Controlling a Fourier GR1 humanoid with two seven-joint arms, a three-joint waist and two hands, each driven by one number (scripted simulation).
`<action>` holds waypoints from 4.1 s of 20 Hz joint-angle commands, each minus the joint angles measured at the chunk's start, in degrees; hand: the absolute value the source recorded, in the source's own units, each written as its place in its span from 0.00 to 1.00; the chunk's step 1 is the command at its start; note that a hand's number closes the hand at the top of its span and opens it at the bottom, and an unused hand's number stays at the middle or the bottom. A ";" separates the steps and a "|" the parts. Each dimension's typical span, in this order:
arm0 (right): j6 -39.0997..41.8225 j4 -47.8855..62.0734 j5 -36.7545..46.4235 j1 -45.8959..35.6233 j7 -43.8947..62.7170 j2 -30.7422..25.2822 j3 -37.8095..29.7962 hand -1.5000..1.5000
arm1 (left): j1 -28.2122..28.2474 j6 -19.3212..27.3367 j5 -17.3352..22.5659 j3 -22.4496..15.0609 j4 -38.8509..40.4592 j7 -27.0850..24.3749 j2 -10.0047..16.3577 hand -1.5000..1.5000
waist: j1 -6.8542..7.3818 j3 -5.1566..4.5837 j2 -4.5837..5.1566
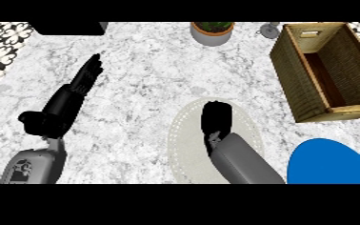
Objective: Pick the sweet potato from the placemat and place it in the basket
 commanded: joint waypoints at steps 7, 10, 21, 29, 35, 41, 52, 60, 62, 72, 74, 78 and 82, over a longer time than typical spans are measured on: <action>-0.03 -8.60 5.20 6.84 -6.63 -3.58 9.14 1.00 | -0.01 -1.02 -0.19 1.42 0.65 0.28 0.44 0.50 | -1.04 0.27 0.70; -2.95 -21.56 -1.33 10.56 -20.72 -10.63 9.47 1.00 | 3.19 0.20 -0.62 2.00 0.33 -0.56 0.44 0.50 | -3.24 0.32 -0.39; -8.06 -59.22 -25.19 29.60 -39.41 -22.11 -0.31 1.00 | 4.99 0.06 0.39 3.81 -0.96 -0.65 1.28 0.50 | -6.15 0.41 -0.38; -6.99 -87.03 -45.82 41.18 -38.11 -26.21 -17.88 1.00 | 6.52 -0.53 0.06 3.36 -1.84 -1.92 1.33 0.50 | -4.99 0.35 0.20; -3.78 -95.08 -59.31 47.27 -32.54 -30.80 -33.79 1.00 | 5.39 -1.62 0.79 4.05 -0.26 -3.03 1.74 0.50 | -4.08 0.22 0.41; -2.60 -89.94 -72.88 38.34 -25.27 -37.66 -54.76 1.00 | 3.86 -2.13 0.22 2.21 -1.44 -1.68 0.81 0.50 | -1.74 0.18 0.67; -8.88 -63.77 -74.39 11.37 -14.59 -45.49 -57.74 1.00 | 1.26 -2.87 -1.02 2.28 -0.61 -1.76 0.97 0.50 | 0.75 0.19 1.14; -10.60 -45.05 -67.82 -1.72 -17.86 -48.32 -54.41 1.00 | -2.69 -1.16 -2.51 0.73 3.61 -0.77 -2.63 0.50 | 0.14 0.23 1.18; -9.73 -35.67 -65.90 -3.62 -24.24 -47.83 -53.62 1.00 | -1.61 -3.59 -0.51 3.36 1.84 -1.17 0.47 0.50 | 0.76 0.25 1.29; -6.67 -14.51 -58.89 -5.88 -43.64 -46.47 -51.65 1.00 | -0.63 -4.52 0.12 4.81 0.79 -1.09 0.48 0.50 | 0.20 0.28 1.21; -7.94 -9.60 -58.17 -8.43 -45.76 -45.27 -51.60 1.00 | 2.78 -2.01 -2.61 0.86 -3.89 0.91 -2.85 0.50 | 0.51 0.29 1.14; -11.16 -2.67 -54.51 -8.51 -55.19 -44.69 -52.41 1.00 | 1.67 -3.17 -1.84 2.56 -1.47 -0.29 -1.79 0.50 | 0.40 0.30 1.14; -14.61 5.68 -50.42 -12.50 -61.73 -43.81 -51.14 1.00 | 1.89 -2.86 -2.44 1.85 -1.83 -0.47 -2.85 0.50 | 0.63 0.30 1.23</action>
